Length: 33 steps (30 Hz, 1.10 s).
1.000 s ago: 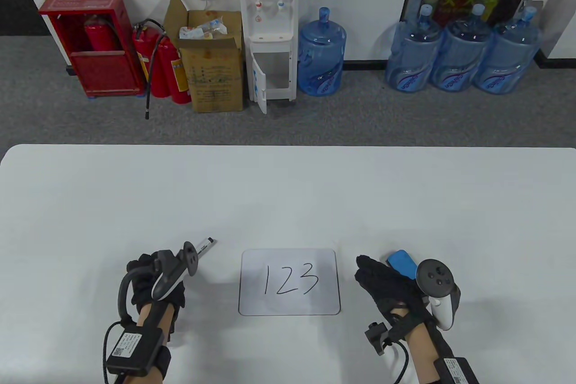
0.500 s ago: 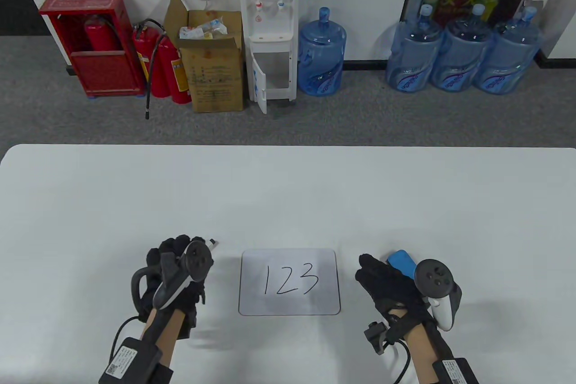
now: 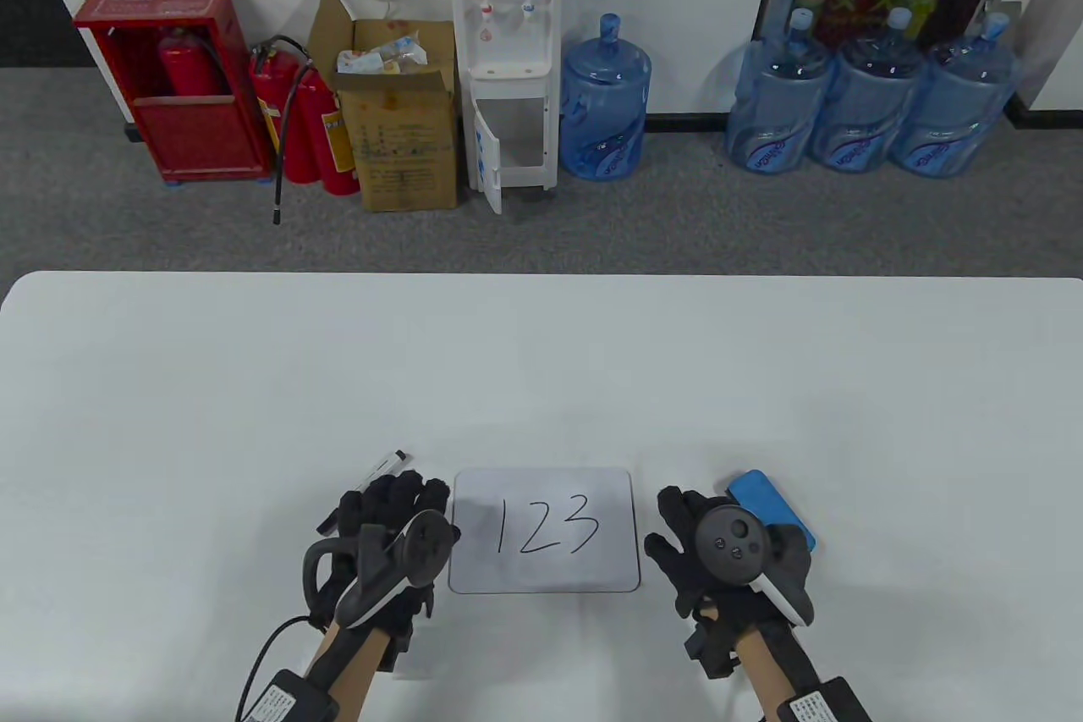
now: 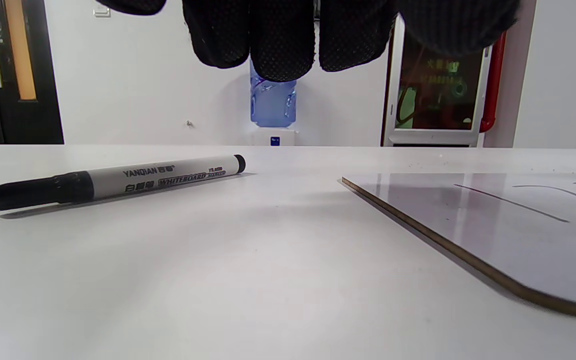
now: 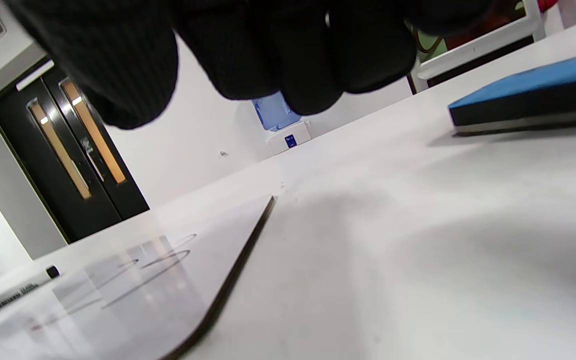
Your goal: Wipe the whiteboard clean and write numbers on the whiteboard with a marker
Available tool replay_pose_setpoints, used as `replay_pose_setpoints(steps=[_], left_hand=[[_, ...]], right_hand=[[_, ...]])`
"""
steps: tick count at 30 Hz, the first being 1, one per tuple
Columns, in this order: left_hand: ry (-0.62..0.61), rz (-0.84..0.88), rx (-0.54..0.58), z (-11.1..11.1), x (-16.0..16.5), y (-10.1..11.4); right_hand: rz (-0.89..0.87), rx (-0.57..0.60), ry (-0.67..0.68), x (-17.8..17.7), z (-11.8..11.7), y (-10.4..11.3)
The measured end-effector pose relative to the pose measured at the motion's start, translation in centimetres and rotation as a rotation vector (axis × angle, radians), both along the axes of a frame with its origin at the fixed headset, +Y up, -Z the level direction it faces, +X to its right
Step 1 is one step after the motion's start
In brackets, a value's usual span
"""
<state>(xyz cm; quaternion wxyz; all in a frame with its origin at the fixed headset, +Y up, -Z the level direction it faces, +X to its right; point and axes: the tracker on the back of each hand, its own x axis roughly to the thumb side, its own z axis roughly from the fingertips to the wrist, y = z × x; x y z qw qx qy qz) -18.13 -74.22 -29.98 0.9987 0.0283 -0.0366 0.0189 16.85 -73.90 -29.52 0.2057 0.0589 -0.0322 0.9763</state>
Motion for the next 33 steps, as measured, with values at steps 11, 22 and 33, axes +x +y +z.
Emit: replay_pose_setpoints(steps=[11, 22, 33], left_hand=[[0.004, -0.002, -0.01, 0.0, -0.3, 0.1], [0.007, -0.008, -0.027, 0.2, -0.8, 0.2], [0.017, 0.009, -0.048, 0.7, -1.4, 0.1]], right_hand=[[0.095, 0.007, 0.009, -0.1, -0.2, -0.7], [0.113, -0.001, 0.015, -0.2, -0.2, -0.9], [0.128, -0.025, 0.036, -0.5, -0.1, -1.1]])
